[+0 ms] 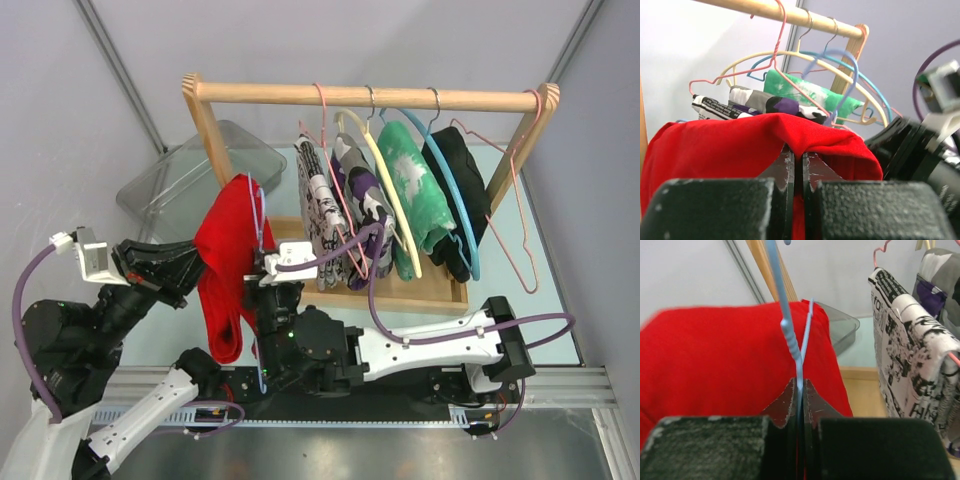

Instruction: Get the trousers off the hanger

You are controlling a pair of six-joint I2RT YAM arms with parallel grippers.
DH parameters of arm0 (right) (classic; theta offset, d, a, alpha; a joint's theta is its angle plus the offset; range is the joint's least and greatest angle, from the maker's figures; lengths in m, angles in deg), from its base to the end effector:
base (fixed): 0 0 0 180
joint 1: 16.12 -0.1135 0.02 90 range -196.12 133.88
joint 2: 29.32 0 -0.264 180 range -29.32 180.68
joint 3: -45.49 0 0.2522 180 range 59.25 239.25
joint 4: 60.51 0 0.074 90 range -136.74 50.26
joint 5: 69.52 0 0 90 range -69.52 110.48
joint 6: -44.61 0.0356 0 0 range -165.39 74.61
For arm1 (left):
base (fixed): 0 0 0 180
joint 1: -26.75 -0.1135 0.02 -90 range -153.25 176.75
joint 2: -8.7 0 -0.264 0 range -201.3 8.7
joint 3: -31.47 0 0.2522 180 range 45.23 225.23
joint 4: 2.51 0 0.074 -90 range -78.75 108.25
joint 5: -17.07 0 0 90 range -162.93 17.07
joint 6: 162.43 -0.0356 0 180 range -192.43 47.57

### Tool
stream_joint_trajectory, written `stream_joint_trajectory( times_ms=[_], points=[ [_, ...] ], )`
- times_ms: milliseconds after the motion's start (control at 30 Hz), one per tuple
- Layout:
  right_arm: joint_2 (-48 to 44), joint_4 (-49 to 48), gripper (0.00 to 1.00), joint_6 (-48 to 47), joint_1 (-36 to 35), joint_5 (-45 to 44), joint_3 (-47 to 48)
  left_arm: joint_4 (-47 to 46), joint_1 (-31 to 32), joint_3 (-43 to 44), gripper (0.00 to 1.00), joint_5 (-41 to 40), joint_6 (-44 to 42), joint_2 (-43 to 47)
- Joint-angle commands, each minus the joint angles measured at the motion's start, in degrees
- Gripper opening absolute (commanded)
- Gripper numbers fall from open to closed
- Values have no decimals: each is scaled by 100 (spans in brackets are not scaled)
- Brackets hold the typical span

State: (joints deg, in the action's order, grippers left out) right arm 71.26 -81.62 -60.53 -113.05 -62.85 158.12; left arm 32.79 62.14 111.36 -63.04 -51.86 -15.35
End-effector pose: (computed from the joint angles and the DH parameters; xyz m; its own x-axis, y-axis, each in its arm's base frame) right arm -0.0108 0.3820 0.4684 -0.0074 0.3122 -0.9500 -0.2254 0.9250 0.3058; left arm 0.0149 -0.0181 0.4680 0.0213 -0.4397 -0.8979 0.7574 0.5933 -0.2726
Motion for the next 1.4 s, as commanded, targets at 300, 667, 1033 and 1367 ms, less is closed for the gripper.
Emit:
stream_joint_trajectory(
  times_ms=[300, 667, 1033, 1367],
  points=[
    [-1380, 2904, 0, 4055, -258, 384, -1126, -266, -15, 1235, 0, -400, 271, -284],
    [-1971, 5544, 0, 5758, 323, 1855, -2266, 411, -15, 1991, 0, -786, 227, -372],
    [-2235, 6159, 0, 6225, 490, 1768, -2952, 1730, -15, 2590, 0, -2272, -194, -591],
    [-2683, 5949, 0, 5680, 165, 1487, -3295, 1635, -15, 1035, 0, -3607, -1002, -995]
  ],
)
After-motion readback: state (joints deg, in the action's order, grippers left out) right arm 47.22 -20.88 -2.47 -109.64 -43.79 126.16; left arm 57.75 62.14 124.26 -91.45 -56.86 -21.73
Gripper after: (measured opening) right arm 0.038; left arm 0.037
